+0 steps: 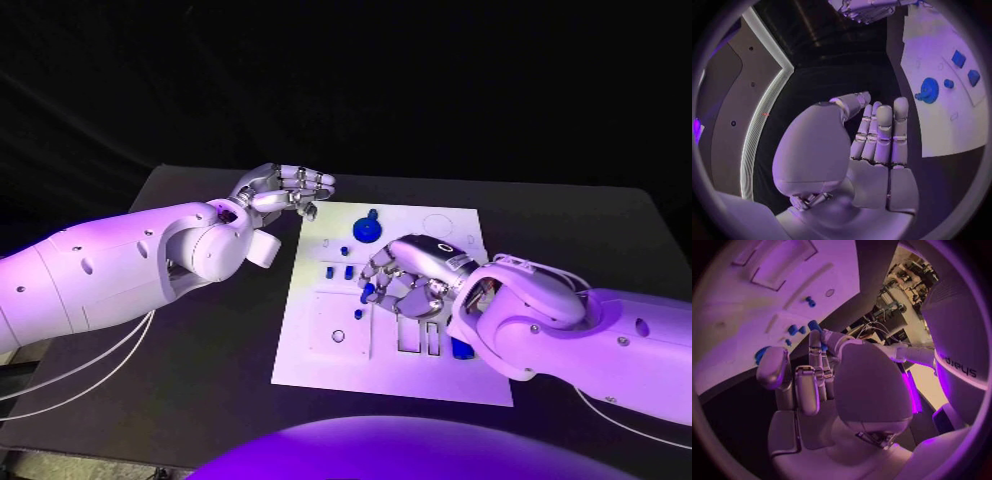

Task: Assemble the parts on the task board

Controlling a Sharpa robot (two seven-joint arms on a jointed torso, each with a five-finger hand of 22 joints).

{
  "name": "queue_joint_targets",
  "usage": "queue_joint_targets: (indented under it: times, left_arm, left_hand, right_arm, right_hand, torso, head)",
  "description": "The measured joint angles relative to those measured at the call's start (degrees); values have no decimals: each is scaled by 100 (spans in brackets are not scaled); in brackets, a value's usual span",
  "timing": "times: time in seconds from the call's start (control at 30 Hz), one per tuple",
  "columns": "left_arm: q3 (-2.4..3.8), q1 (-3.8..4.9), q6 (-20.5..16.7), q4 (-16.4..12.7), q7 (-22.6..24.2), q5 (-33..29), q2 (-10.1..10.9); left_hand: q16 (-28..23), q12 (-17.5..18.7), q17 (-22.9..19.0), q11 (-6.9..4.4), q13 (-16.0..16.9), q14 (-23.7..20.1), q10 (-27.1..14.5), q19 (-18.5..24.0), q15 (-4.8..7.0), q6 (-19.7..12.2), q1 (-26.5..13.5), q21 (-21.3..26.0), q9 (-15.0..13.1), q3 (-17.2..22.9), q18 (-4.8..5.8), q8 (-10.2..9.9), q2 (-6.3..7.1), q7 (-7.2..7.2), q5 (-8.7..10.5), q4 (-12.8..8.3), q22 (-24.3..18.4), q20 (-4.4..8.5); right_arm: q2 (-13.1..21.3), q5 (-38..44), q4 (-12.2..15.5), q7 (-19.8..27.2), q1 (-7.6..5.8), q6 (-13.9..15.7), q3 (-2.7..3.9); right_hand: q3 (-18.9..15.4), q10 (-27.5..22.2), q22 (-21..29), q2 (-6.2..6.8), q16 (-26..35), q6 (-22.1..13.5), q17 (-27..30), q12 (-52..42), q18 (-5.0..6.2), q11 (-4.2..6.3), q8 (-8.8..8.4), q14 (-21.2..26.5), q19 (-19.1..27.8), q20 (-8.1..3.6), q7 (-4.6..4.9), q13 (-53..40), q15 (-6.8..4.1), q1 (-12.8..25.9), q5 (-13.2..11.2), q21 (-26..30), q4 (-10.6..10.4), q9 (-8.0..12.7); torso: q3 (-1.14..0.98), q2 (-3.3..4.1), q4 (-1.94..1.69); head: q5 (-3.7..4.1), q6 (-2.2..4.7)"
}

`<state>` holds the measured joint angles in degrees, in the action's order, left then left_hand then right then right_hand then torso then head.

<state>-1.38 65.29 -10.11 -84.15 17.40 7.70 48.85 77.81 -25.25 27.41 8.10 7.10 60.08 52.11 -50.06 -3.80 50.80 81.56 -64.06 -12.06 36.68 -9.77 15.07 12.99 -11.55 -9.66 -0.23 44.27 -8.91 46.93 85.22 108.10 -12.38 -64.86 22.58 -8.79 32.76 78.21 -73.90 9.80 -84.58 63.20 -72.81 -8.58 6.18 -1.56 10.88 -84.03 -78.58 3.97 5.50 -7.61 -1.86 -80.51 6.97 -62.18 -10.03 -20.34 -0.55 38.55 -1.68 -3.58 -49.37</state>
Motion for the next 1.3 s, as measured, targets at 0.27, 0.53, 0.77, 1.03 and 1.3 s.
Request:
queue_joint_targets:
  times: [0.27,0.53,0.77,1.03,1.3]
  left_arm:
    - [0,-1,13,29,0,1,-58]
    - [-1,-2,29,43,2,5,-82]
    - [-1,-2,39,47,2,9,-86]
    - [-1,-2,48,47,2,14,-85]
    - [-1,-3,53,48,0,18,-80]
  left_hand:
    - [0,0,0,0,-2,0,0,0,0,0,0,0,0,0,0,0,0,0,0,0,0,0]
    - [0,0,-8,0,-1,0,0,0,0,0,0,0,0,0,0,0,0,0,0,0,0,0]
    - [0,0,-7,-13,-1,0,-12,0,0,0,0,0,0,0,0,0,0,0,0,0,0,0]
    - [0,0,-7,-21,-1,0,-21,0,0,0,0,0,0,0,0,0,0,0,0,0,0,0]
    - [0,0,-7,-21,-1,0,-20,0,0,0,0,0,0,0,0,0,0,0,0,0,0,0]
  right_arm:
    - [-474,6,-191,151,383,1,-5]
    - [-627,15,-401,224,548,-8,-18]
    - [-688,66,-498,227,585,-17,-23]
    - [-724,132,-573,220,597,-52,-29]
    - [-743,182,-634,213,600,-105,-33]
  right_hand:
    - [15,0,43,23,0,-27,57,22,0,0,0,0,21,-20,-7,-7,0,23,2,95,16,-1]
    - [39,0,50,24,0,-42,57,45,0,0,0,0,21,-20,2,-8,0,23,2,95,39,-2]
    - [38,-1,50,32,0,-64,57,45,0,0,0,0,21,-20,6,-7,0,31,2,95,39,-3]
    - [54,-1,50,41,0,-83,56,45,0,0,1,0,21,-19,6,-14,0,82,1,130,55,-6]
    - [53,-1,50,39,0,-98,56,45,-1,0,2,0,21,-19,14,-14,0,84,-2,130,56,-8]
  torso:
    - [8,0,-2]
    - [4,3,2]
    - [-1,10,3]
    - [-2,14,1]
    - [0,10,1]
  head:
    - [-83,-24]
    - [-146,-43]
    - [-165,-52]
    - [-176,-63]
    - [-181,-64]
